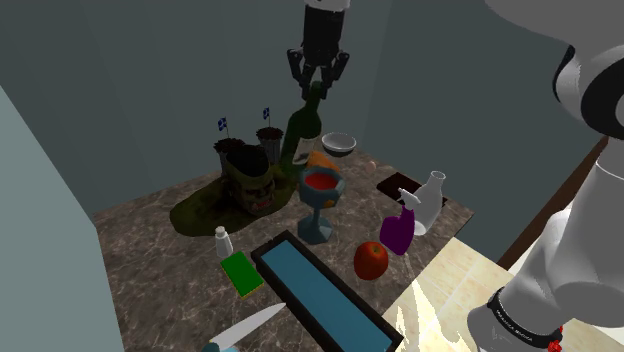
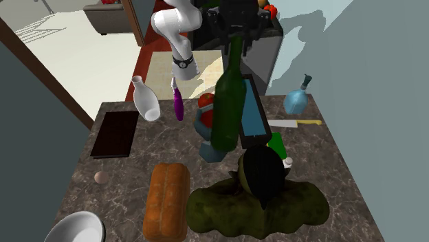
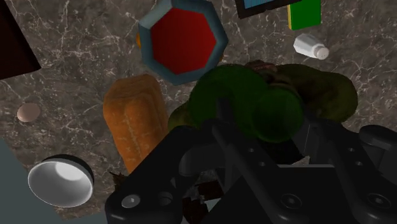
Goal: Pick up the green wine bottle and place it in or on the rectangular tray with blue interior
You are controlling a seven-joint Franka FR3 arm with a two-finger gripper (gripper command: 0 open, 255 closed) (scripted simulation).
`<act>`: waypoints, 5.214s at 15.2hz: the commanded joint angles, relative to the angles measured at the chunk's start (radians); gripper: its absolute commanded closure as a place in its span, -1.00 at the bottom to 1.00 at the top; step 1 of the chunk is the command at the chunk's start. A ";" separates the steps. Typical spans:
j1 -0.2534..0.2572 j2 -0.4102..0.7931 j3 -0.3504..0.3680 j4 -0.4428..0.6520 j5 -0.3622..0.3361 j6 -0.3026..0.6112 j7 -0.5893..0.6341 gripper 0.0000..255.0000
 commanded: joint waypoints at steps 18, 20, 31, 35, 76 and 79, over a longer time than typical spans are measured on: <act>0.171 -0.254 0.174 -0.096 0.034 -0.154 0.355 1.00; 0.169 -0.276 0.170 -0.152 0.041 -0.120 0.350 1.00; 0.167 -0.367 0.156 -0.408 0.068 0.050 0.330 1.00; 0.168 -0.390 0.154 -0.487 0.074 0.107 0.326 1.00; 0.173 -0.441 0.153 -0.692 0.090 0.263 0.317 -1.00; 0.173 -0.441 0.153 -0.692 0.090 0.263 0.317 -1.00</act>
